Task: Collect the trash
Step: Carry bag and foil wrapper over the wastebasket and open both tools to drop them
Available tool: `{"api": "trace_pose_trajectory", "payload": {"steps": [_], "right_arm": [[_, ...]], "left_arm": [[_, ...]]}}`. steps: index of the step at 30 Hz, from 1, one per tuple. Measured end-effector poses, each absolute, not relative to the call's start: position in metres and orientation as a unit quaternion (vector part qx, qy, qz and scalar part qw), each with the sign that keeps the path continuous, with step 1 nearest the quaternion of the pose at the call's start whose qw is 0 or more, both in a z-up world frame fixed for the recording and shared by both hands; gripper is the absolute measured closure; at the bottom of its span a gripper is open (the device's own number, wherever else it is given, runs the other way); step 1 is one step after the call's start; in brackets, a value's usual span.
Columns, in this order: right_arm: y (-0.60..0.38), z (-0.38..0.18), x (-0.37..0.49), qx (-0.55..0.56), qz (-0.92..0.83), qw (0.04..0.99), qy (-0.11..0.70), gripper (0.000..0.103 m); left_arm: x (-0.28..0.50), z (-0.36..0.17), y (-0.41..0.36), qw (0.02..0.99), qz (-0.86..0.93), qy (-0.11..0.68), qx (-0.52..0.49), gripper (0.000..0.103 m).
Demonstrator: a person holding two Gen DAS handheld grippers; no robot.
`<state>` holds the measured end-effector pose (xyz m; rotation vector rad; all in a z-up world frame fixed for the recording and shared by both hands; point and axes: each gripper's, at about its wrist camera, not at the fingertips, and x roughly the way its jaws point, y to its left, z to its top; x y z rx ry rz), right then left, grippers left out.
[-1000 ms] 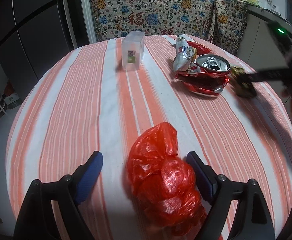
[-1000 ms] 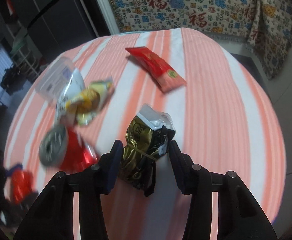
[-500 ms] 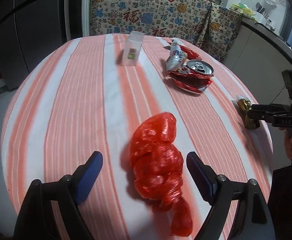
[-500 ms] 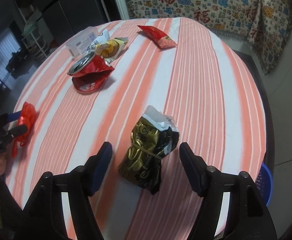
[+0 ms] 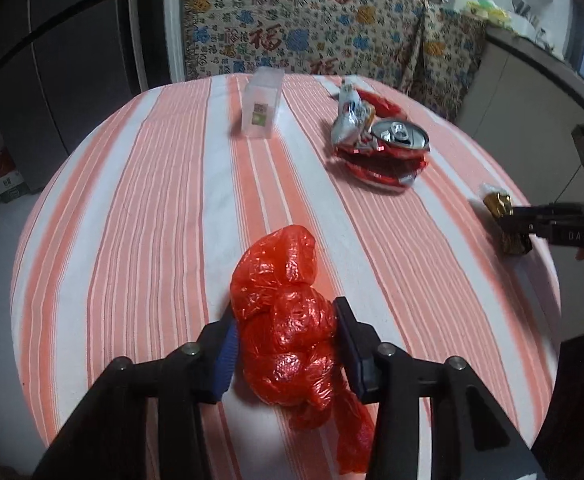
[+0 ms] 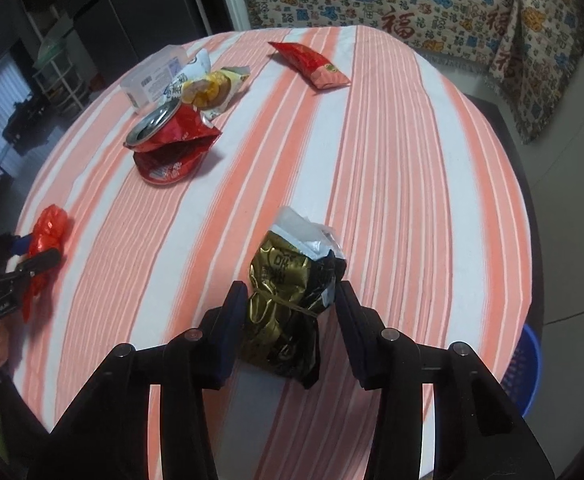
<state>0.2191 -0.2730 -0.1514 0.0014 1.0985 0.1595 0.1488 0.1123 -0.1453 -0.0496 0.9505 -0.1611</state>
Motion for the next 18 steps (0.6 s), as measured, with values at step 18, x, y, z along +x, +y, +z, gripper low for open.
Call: {"api": "trace_pose_trajectory", "payload": {"steps": [18], "right_arm": [[-0.418, -0.088, 0.120, 0.025, -0.018, 0.885, 0.465, 0.058]], "left_arm": [[0.155, -0.087, -0.098, 0.858, -0.261, 0.442, -0.012, 0.060]]}}
